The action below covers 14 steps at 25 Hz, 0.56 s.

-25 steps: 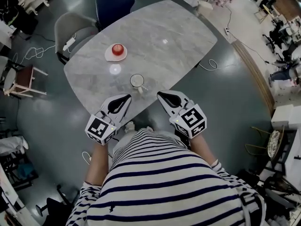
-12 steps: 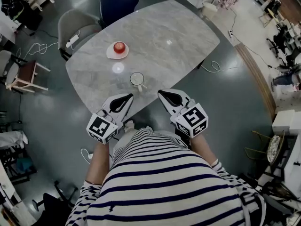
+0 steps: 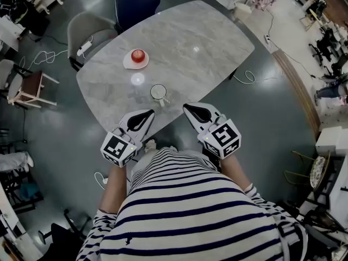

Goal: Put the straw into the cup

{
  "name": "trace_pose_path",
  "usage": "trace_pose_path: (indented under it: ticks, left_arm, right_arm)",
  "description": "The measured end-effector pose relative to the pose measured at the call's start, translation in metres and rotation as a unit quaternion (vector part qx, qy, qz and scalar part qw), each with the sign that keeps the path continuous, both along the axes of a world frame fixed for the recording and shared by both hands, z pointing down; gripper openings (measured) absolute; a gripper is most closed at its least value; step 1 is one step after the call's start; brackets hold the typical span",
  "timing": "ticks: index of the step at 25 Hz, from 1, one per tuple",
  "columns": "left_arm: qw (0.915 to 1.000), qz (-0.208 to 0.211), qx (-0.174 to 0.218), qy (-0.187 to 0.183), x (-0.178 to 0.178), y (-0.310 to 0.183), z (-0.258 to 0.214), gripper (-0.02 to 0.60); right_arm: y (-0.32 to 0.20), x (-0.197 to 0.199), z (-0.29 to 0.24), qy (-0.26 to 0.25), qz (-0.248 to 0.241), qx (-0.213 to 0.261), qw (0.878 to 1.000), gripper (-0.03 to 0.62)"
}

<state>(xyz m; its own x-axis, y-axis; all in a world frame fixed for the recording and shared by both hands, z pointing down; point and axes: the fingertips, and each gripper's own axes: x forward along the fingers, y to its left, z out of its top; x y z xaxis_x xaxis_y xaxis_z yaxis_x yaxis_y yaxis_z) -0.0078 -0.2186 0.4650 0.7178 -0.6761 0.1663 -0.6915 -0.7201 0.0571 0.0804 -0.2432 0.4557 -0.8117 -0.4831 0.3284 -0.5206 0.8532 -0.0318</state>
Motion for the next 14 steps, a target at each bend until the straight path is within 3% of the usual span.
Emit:
trace_pose_path:
  ticks: [14]
  left_arm:
    - [1.0000, -0.008, -0.003, 0.001, -0.0080, 0.0034, 0.0015, 0.006]
  right_arm:
    - [0.0050, -0.0110, -0.0007, 0.006, -0.015, 0.003, 1.000, 0.005]
